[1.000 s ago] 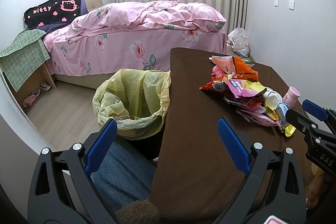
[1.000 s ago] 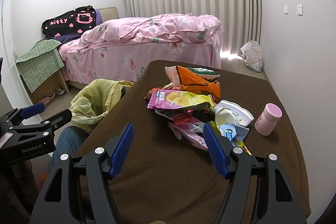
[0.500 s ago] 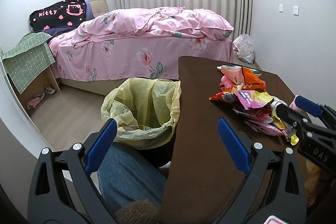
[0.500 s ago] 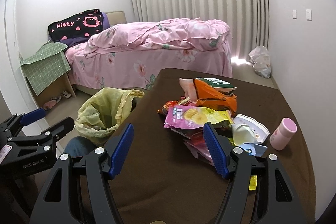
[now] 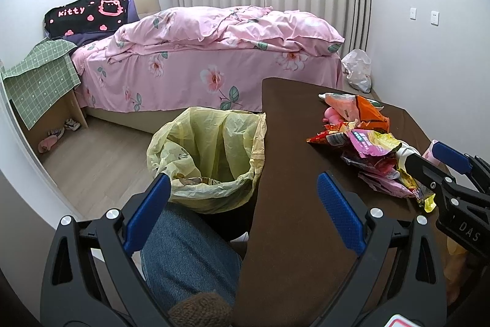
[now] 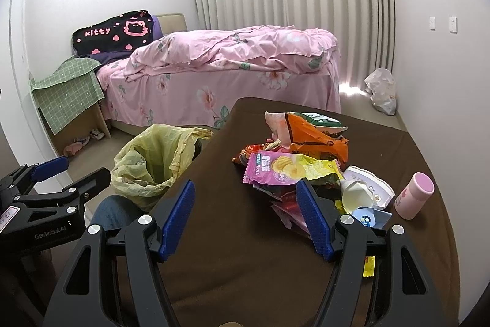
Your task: Collect trash
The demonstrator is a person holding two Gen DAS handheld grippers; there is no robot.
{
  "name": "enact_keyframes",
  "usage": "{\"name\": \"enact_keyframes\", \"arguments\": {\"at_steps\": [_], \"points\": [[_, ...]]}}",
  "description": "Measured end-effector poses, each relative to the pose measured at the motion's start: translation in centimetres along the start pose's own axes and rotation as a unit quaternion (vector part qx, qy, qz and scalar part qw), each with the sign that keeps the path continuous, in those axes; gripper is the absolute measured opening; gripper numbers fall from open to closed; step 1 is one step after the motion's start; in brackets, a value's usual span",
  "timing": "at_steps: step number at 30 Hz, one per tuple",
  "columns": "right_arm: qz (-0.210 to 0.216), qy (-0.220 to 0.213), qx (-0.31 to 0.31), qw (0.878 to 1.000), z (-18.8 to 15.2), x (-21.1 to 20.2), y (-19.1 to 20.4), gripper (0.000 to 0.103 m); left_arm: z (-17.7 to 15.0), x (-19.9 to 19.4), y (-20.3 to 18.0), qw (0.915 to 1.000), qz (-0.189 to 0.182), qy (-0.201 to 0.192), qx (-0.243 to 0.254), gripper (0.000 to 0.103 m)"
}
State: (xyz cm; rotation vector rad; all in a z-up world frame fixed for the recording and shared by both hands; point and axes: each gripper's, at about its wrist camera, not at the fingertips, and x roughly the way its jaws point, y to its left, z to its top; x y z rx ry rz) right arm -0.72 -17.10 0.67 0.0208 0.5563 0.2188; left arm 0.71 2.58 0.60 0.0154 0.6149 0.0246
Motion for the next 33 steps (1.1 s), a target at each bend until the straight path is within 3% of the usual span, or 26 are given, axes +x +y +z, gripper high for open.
{"name": "enact_keyframes", "arguments": {"at_steps": [33], "points": [[-0.009, -0.004, -0.002, 1.000, 0.3, -0.1, -1.1, 0.065, 0.3, 0.5, 0.2, 0.9999, -0.007, -0.004, -0.011, 0.092]]}}
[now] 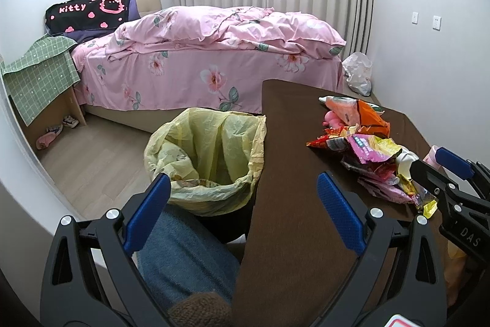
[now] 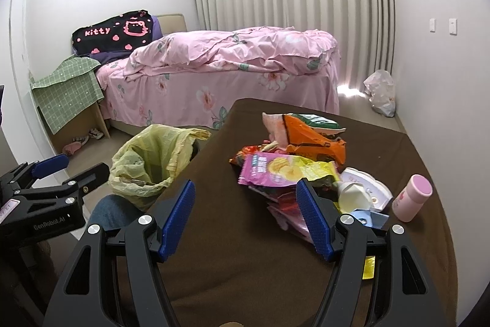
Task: Collect trash
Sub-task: 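Grasp the white-green milk carton with the right gripper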
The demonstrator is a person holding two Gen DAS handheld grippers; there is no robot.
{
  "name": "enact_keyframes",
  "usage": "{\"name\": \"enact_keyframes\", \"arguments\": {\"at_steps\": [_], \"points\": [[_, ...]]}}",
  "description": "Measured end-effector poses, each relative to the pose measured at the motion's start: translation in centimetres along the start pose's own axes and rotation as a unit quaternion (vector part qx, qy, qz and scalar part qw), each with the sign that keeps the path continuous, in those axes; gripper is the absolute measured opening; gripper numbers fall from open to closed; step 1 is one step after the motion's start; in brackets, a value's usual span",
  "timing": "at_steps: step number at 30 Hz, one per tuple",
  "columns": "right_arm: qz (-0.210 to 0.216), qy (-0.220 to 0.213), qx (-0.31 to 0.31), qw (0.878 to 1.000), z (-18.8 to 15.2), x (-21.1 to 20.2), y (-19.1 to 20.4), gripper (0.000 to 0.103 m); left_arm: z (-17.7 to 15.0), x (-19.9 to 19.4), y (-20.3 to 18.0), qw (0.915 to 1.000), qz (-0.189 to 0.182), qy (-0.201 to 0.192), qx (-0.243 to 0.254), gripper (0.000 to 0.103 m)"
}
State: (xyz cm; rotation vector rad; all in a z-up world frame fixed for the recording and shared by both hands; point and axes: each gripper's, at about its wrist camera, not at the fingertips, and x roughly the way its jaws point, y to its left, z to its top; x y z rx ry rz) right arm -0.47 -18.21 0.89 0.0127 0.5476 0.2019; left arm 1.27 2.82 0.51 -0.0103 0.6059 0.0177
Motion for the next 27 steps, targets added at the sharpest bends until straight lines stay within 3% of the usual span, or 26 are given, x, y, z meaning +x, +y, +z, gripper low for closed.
{"name": "enact_keyframes", "arguments": {"at_steps": [4, 9, 15, 19, 21, 27], "points": [[-0.034, -0.008, 0.017, 0.999, -0.2, -0.4, -3.1, 0.065, 0.6, 1.4, -0.5, 0.9999, -0.014, -0.003, 0.005, 0.092], [-0.089, -0.004, 0.047, 0.995, -1.1, -1.0, -8.7, 0.065, 1.7, 3.7, -3.1, 0.9968, -0.077, -0.001, 0.022, 0.092], [-0.142, 0.000, 0.064, 0.988, -2.6, -1.0, -14.2, 0.065, 4.5, 7.3, -8.1, 0.9844, -0.164, 0.014, 0.063, 0.094], [-0.115, 0.006, 0.067, 0.991, -1.2, 0.6, -16.6, 0.065, 7.8, 11.3, -11.1, 0.9833, -0.165, 0.019, 0.074, 0.094], [-0.090, 0.010, 0.035, 0.995, 0.9, 2.3, -16.8, 0.065, 8.5, 12.6, -11.6, 0.9838, -0.163, 0.024, 0.069, 0.094], [0.012, 0.067, -0.059, 0.996, 8.7, 11.8, -14.4, 0.065, 9.1, 15.5, -10.0, 0.9901, -0.134, 0.028, 0.030, 0.094]]}}
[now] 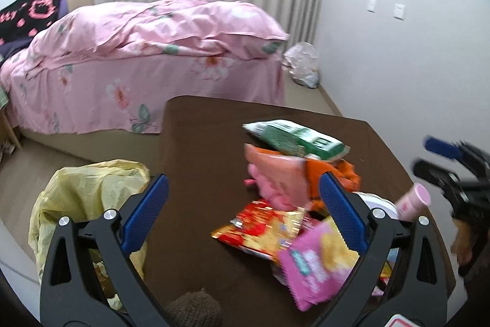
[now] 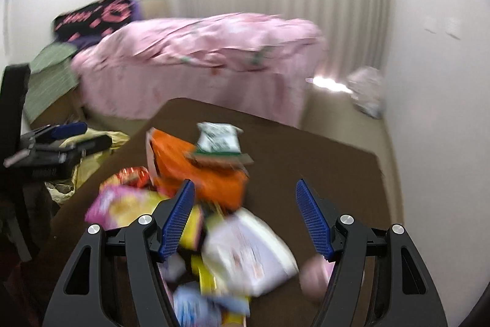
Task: Collect trash
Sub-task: 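Grasp the white-green milk carton with the right gripper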
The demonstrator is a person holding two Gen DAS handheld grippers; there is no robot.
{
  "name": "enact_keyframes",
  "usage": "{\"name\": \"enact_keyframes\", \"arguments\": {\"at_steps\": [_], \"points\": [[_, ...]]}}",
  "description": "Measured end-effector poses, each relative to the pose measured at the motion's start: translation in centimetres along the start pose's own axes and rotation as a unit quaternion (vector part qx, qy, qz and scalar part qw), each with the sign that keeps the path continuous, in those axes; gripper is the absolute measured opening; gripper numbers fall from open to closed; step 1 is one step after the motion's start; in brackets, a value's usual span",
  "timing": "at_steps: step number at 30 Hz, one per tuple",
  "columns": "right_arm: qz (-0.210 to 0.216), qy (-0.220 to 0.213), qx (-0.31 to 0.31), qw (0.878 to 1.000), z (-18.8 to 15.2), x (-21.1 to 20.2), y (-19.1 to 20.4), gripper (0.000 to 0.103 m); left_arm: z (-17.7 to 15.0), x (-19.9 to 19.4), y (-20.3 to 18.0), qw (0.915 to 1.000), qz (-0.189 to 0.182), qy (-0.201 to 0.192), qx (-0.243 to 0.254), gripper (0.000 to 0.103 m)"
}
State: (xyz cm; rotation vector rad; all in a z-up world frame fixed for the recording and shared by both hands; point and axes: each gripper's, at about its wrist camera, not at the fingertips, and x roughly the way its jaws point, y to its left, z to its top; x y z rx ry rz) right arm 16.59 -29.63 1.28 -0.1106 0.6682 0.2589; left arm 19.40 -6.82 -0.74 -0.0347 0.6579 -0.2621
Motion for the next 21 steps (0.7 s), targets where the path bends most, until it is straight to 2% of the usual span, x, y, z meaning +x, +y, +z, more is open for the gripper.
{"name": "enact_keyframes", "arguments": {"at_steps": [4, 7, 13, 15, 16, 17, 19, 21], "points": [[0.047, 0.063, -0.009, 0.997, 4.4, 7.2, 0.5, 0.065, 0.3, 0.8, 2.2, 0.9998, 0.010, 0.008, -0.017, 0.094], [0.058, 0.120, -0.009, 0.991, 6.9, 12.9, 0.8, 0.065, 0.0, 1.2, 3.4, 0.9997, 0.015, 0.010, -0.017, 0.094], [0.059, 0.204, 0.017, 0.977, 7.6, 20.5, 0.2, 0.064, -0.5, 2.2, 5.9, 0.9986, 0.000, 0.012, -0.051, 0.093], [0.066, 0.221, 0.021, 0.973, 7.4, 21.3, 0.4, 0.062, -0.8, 2.5, 6.4, 0.9985, -0.001, 0.014, -0.054, 0.093], [0.070, 0.230, 0.019, 0.971, 7.3, 21.3, 0.6, 0.053, -0.9, 2.5, 6.5, 0.9984, -0.002, 0.016, -0.054, 0.093], [0.070, 0.229, 0.012, 0.971, 7.2, 21.1, 0.8, 0.050, -1.0, 2.7, 6.7, 0.9983, -0.004, 0.020, -0.055, 0.093], [0.062, 0.209, -0.005, 0.976, 7.0, 19.4, 1.0, 0.049, -1.3, 2.7, 6.8, 0.9980, -0.009, 0.024, -0.058, 0.091], [0.050, 0.169, -0.014, 0.984, 7.3, 16.3, 1.1, 0.049, -1.4, 2.5, 6.8, 0.9975, -0.019, 0.028, -0.062, 0.090]]}}
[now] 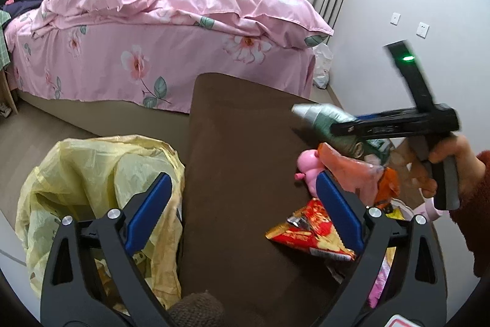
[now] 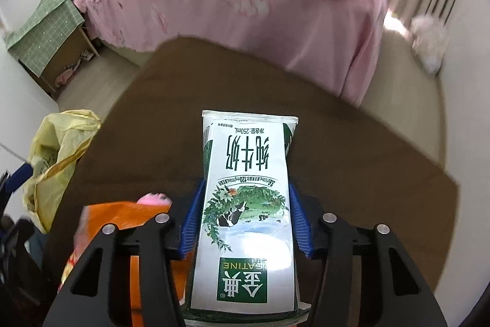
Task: Collect trash
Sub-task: 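Grasp the red snack wrapper with the left gripper while the right gripper holds the carton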
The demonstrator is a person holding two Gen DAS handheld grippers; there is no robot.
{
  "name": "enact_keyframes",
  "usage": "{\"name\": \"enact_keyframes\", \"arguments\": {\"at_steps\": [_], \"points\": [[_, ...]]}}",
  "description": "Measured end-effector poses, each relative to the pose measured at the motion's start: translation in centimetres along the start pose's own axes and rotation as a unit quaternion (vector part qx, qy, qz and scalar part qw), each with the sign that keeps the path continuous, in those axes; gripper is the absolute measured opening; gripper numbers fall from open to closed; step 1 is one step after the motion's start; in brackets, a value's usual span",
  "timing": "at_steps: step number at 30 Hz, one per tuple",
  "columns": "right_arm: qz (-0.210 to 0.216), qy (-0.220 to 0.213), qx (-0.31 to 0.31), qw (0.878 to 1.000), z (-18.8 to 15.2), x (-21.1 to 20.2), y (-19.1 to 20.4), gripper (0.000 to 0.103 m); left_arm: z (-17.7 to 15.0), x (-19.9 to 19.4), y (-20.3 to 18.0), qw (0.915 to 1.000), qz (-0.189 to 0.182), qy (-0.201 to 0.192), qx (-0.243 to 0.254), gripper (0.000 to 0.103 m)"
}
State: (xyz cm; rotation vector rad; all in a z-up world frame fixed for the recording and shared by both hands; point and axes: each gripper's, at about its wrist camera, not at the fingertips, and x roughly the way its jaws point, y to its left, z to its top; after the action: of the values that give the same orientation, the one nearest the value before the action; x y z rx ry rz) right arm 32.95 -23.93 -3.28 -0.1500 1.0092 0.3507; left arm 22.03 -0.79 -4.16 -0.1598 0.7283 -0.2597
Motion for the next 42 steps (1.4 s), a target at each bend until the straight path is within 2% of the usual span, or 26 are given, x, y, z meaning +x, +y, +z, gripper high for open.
{"name": "enact_keyframes", "arguments": {"at_steps": [4, 7, 9, 12, 14, 17, 21, 26, 31, 33, 35, 37, 42], "points": [[-0.005, -0.076, 0.013, 0.997, -2.5, -6.6, 0.0, 0.049, -0.7, -0.8, -1.4, 0.9993, -0.036, 0.006, 0.012, 0.090], [-0.018, -0.123, 0.032, 0.992, -6.5, -11.7, -0.3, 0.049, -1.4, -1.3, -3.7, 0.9966, -0.071, 0.021, 0.037, 0.087], [-0.030, -0.140, 0.046, 0.989, -8.9, -13.9, -0.6, 0.049, -1.9, -1.8, -5.9, 0.9925, -0.097, 0.027, 0.070, 0.086], [-0.065, -0.167, 0.064, 0.982, -13.4, -16.7, -0.8, 0.049, -2.6, -1.6, -9.0, 0.9854, -0.111, 0.032, 0.125, 0.076], [-0.071, -0.183, 0.091, 0.976, -16.6, -18.2, -1.3, 0.049, -3.3, -0.6, -10.3, 0.9816, -0.108, 0.053, 0.149, 0.066], [-0.083, -0.197, 0.121, 0.969, -21.4, -19.6, -1.2, 0.049, -4.9, 0.2, -10.9, 0.9807, -0.094, 0.088, 0.147, 0.056], [-0.095, -0.184, 0.124, 0.970, -26.1, -19.3, -0.5, 0.049, -7.3, -1.2, -10.5, 0.9787, -0.107, 0.118, 0.129, 0.045], [-0.099, -0.153, 0.117, 0.976, -29.8, -16.9, 0.5, 0.049, -10.4, -3.9, -11.0, 0.9736, -0.116, 0.136, 0.141, 0.044], [-0.101, -0.148, 0.130, 0.975, -31.3, -15.9, 0.5, 0.049, -10.2, -4.4, -10.2, 0.9806, -0.104, 0.132, 0.101, 0.044], [-0.108, -0.137, 0.123, 0.977, -31.5, -15.4, 0.6, 0.049, -9.9, -4.9, -9.9, 0.9833, -0.107, 0.120, 0.085, 0.048], [-0.093, -0.123, 0.115, 0.981, -31.3, -14.7, 0.5, 0.049, -9.7, -5.4, -9.8, 0.9852, -0.106, 0.108, 0.080, 0.058], [-0.068, -0.102, 0.127, 0.984, -31.2, -14.0, -0.2, 0.049, -9.4, -5.8, -9.7, 0.9859, -0.107, 0.101, 0.080, 0.060], [-0.057, -0.060, 0.139, 0.987, -30.3, -12.5, -1.2, 0.050, -8.9, -7.1, -9.5, 0.9892, -0.093, 0.073, 0.088, 0.071]]}}
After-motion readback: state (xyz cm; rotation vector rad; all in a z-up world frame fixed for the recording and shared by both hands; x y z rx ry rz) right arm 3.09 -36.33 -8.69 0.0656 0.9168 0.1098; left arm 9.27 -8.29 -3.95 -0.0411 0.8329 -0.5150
